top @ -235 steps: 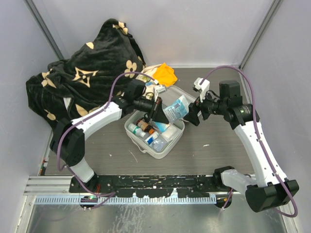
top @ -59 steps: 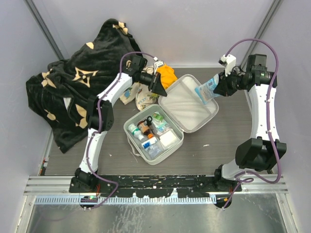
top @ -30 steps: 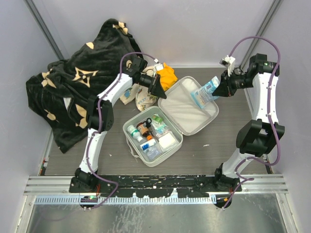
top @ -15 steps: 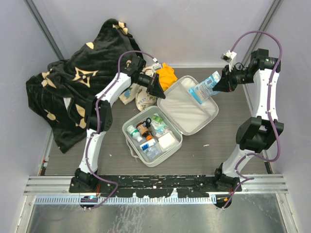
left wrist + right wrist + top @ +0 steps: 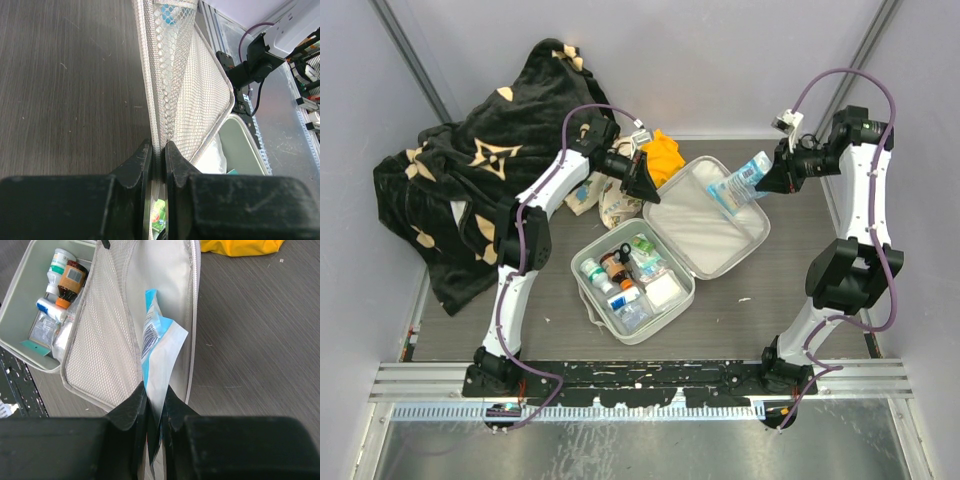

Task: Organize the medicine kit
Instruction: Place the medical item at the medicine box.

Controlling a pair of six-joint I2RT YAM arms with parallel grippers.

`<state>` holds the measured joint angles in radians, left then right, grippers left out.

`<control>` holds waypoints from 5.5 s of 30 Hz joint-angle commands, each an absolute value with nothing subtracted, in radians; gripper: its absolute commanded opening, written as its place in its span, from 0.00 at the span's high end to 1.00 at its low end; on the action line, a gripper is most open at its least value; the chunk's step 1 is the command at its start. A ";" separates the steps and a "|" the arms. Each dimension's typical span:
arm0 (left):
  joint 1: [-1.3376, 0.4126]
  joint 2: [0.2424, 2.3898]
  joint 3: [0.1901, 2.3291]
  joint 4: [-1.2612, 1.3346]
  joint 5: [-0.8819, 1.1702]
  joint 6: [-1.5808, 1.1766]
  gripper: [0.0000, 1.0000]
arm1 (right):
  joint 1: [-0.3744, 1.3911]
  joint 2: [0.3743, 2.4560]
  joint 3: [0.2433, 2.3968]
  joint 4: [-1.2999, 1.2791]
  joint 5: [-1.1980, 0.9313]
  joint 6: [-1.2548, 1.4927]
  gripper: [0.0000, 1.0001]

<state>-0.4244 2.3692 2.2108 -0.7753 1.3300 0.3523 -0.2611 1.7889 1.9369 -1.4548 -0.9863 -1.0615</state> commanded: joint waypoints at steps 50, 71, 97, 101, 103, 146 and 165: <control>-0.427 2.235 2.187 -0.799 1.402 0.440 1.00 | 0.045 1.631 1.594 -1.023 -0.653 -0.739 0.50; -0.428 2.229 2.175 -0.785 1.340 0.433 1.00 | -0.002 1.650 1.696 -1.041 -0.528 -0.662 0.65; -0.428 2.176 2.014 -0.445 1.297 0.136 1.00 | 0.035 1.596 1.501 -0.903 -0.686 -0.600 0.77; -0.427 2.168 1.995 -0.437 1.294 0.140 1.00 | 0.035 1.619 1.542 -0.903 -0.650 -0.604 0.76; -0.427 2.166 1.991 -0.438 1.293 0.145 1.00 | 0.035 1.624 1.560 -0.902 -0.633 -0.610 0.76; -0.415 2.134 1.970 -0.422 1.316 0.161 1.00 | -0.210 1.571 1.588 -0.997 -0.716 -0.638 0.15; -0.416 2.121 1.943 -0.394 1.313 0.153 1.00 | -0.246 1.668 1.383 -1.150 -0.946 -0.896 0.30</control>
<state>-0.4225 2.2375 1.9339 -0.4805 1.2449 0.1680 -0.2359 1.6409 1.3567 -1.0775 -0.8371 -0.7990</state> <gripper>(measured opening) 0.118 0.770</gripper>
